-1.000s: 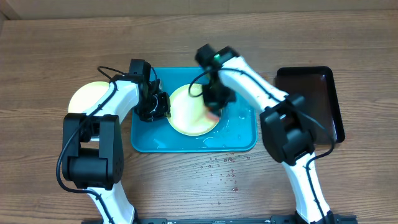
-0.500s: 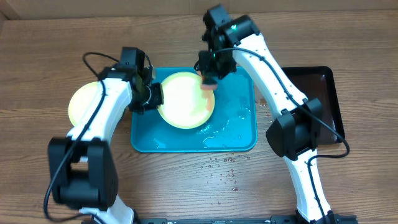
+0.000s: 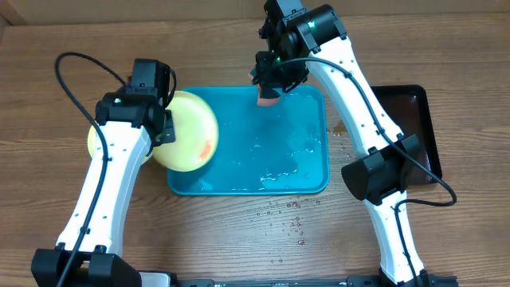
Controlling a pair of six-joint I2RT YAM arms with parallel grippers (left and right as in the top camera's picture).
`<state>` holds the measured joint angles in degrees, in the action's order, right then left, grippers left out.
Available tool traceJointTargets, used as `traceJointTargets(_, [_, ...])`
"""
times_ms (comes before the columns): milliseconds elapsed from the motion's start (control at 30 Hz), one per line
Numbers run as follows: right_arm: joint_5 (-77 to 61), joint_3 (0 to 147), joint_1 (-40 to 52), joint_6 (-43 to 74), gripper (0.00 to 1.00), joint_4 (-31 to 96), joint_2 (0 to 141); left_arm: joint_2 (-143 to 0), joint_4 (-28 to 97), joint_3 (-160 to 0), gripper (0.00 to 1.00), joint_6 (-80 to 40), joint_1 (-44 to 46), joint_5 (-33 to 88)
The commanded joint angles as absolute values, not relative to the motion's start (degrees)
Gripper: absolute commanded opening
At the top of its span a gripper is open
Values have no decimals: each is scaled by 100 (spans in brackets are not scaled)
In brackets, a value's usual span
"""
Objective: Clean dirty plates on tray and stack at the side
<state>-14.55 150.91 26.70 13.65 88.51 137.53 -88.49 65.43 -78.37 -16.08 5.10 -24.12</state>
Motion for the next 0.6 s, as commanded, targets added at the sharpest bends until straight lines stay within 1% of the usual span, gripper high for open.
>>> traceJointTargets(0, [-1400,15200,2554,1321,4,8851,13662,-8739,6731,-7961,4,-2099,473,-4121])
traceJointTargets(67, [-1398,15200,2515,1319,4,8888,13662,-8739,6818,-7961,4,-2263,473,-4466])
traceJointTargets(200, [-1374,15200,2493,1299,4,8932,13662,-8739,6707,-7961,4,-2279,502,-4491])
traceJointTargets(333, [-1347,15200,2493,1299,4,8927,13662,-8739,6608,-7961,4,-2274,714,-4609])
traceJointTargets(567, [-1280,15200,2493,1297,4,8949,13662,-8739,6252,-7964,4,-2309,1352,-5752])
